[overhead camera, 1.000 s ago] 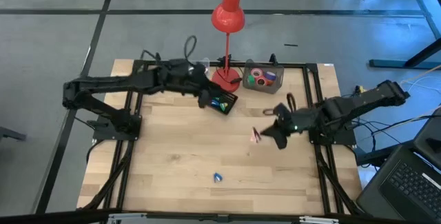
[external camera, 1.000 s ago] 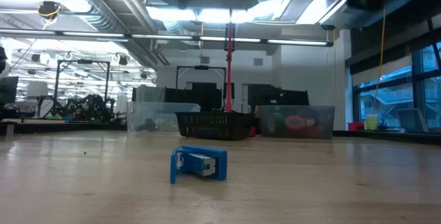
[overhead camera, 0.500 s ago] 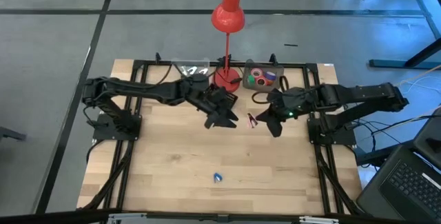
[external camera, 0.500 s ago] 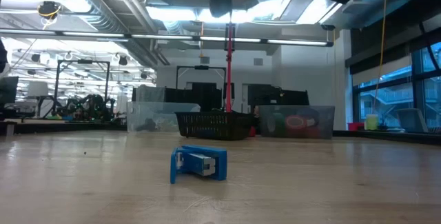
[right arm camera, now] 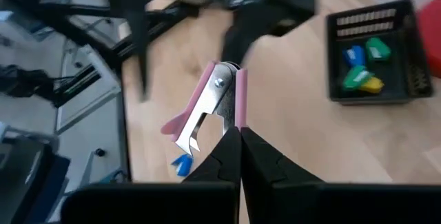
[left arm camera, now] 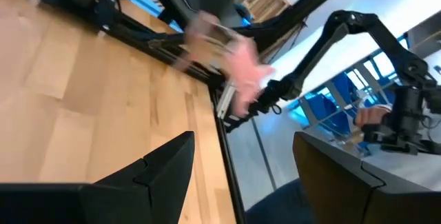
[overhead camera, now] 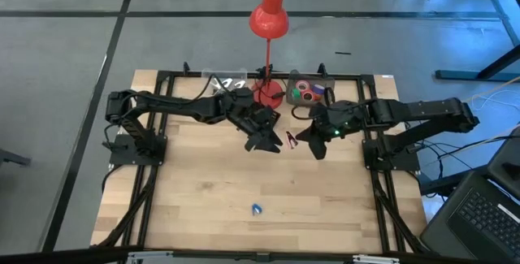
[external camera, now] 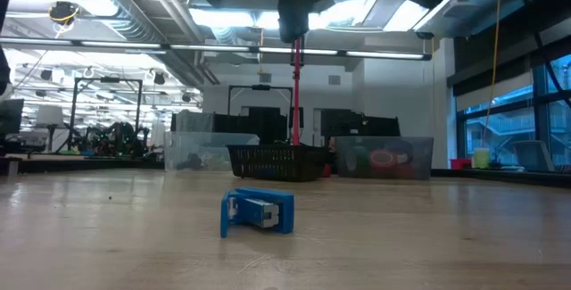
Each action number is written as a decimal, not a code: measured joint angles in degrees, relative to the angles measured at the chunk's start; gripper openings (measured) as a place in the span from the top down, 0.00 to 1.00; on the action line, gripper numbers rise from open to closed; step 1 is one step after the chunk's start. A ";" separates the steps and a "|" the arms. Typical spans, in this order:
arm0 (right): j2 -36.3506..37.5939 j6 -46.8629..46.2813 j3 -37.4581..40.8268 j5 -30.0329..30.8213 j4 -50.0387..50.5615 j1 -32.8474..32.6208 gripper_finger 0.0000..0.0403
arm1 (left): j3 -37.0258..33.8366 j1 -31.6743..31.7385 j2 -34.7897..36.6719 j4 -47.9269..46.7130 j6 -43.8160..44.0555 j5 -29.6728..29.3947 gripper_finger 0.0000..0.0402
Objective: Pick and place Stapler, Stapler remover, tape
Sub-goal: Put the pink staple remover into the transparent bin, then put the blue stapler into the black bin
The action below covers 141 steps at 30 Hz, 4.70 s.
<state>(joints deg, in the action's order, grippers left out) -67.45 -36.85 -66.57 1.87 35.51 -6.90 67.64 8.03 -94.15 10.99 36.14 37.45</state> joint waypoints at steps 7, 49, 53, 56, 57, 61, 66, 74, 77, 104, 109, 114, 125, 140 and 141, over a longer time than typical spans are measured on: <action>-2.54 1.15 -0.02 -3.19 -3.01 3.95 1.00 | 0.00 0.38 -0.05 1.48 0.09 0.80 0.39; 3.01 1.17 0.02 -10.83 22.93 11.97 0.72 | 0.02 12.86 9.81 -33.32 -17.22 -9.84 0.99; 4.30 2.23 0.02 -9.08 25.40 11.97 0.74 | 0.02 21.99 15.28 -51.05 -21.50 -25.54 0.99; 4.40 2.65 0.02 -5.92 24.22 12.38 0.74 | 0.02 28.66 16.00 -56.80 -24.33 -30.45 0.99; 4.40 2.78 0.02 -4.92 23.97 12.55 0.74 | 0.02 30.65 15.61 -57.73 -25.50 -31.27 0.99; 4.36 3.09 0.02 -3.76 22.98 13.82 0.74 | 0.02 35.94 11.83 -58.15 -30.40 -31.54 0.99; 4.36 3.07 0.02 -3.80 22.46 15.21 0.74 | 2.92 38.92 3.28 -59.03 -37.87 -28.90 0.99; 4.33 2.94 0.02 -3.95 22.57 16.44 0.74 | 16.53 37.66 -12.77 -65.45 -51.08 -28.91 0.99; 4.33 2.92 0.02 -4.00 22.57 16.44 0.74 | 20.61 37.39 -17.48 -66.81 -53.39 -28.94 0.99; 4.29 5.82 0.02 -3.20 23.00 16.44 0.74 | 31.44 36.60 -12.34 -84.58 -47.23 -27.57 0.54; 4.29 5.99 0.04 -3.41 24.26 16.44 0.74 | 27.90 34.00 0.13 -85.38 -37.73 -23.94 0.53; 4.29 7.33 0.04 -5.04 23.35 16.42 0.74 | 20.33 27.22 13.67 -83.80 -25.86 -23.84 0.53; -1.86 9.25 0.07 -18.41 10.25 12.80 0.74 | -7.54 -3.74 38.33 -56.53 17.02 -32.05 0.52; -7.16 12.88 0.07 -19.60 14.17 5.71 0.74 | -24.21 -30.40 18.69 -11.09 25.23 -35.63 0.53; -6.89 13.33 0.07 -19.52 14.41 5.71 0.74 | -23.57 -30.71 16.20 -9.31 21.30 -33.87 0.53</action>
<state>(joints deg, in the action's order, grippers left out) -74.34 -23.52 -66.50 -17.65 49.91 -1.19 44.07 -22.68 -77.94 1.67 57.44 3.57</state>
